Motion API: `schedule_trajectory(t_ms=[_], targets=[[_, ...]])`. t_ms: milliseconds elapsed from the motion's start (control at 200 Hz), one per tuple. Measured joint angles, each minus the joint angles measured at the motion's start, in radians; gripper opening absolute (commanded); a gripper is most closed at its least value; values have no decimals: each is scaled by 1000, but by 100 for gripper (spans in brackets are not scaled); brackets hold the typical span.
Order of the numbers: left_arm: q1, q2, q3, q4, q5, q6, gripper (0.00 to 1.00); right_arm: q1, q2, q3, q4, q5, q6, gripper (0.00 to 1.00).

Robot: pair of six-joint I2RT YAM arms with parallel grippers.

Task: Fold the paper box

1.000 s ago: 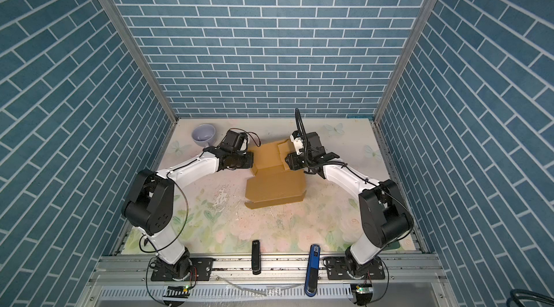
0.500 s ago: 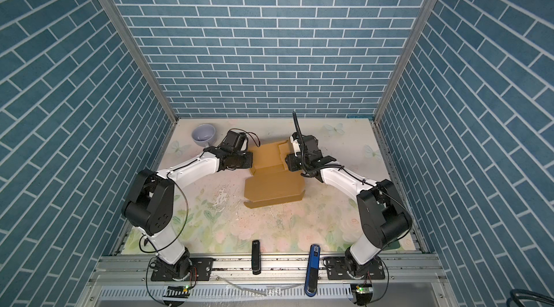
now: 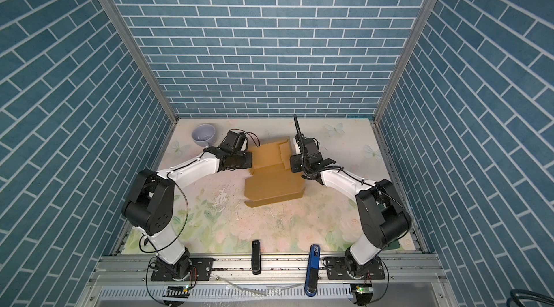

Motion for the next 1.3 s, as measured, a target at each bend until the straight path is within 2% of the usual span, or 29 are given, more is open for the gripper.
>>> schedule_trajectory(t_ms=[310, 600, 730, 880, 1185, 1300], targets=[[0, 0, 0, 0, 1, 2, 5, 0, 0, -20, 49, -76, -29, 49], [0, 0, 0, 0, 7, 5, 5, 0, 22, 7, 49, -80, -62, 50], [0, 0, 0, 0, 6, 5, 5, 0, 46, 31, 49, -73, -71, 45], [0, 0, 0, 0, 7, 5, 5, 2, 59, 49, 43, -35, -76, 34], [0, 0, 0, 4, 7, 3, 5, 3, 61, 60, 33, 17, -75, 33], [0, 0, 0, 4, 7, 1, 5, 3, 66, 67, 35, 14, -75, 36]])
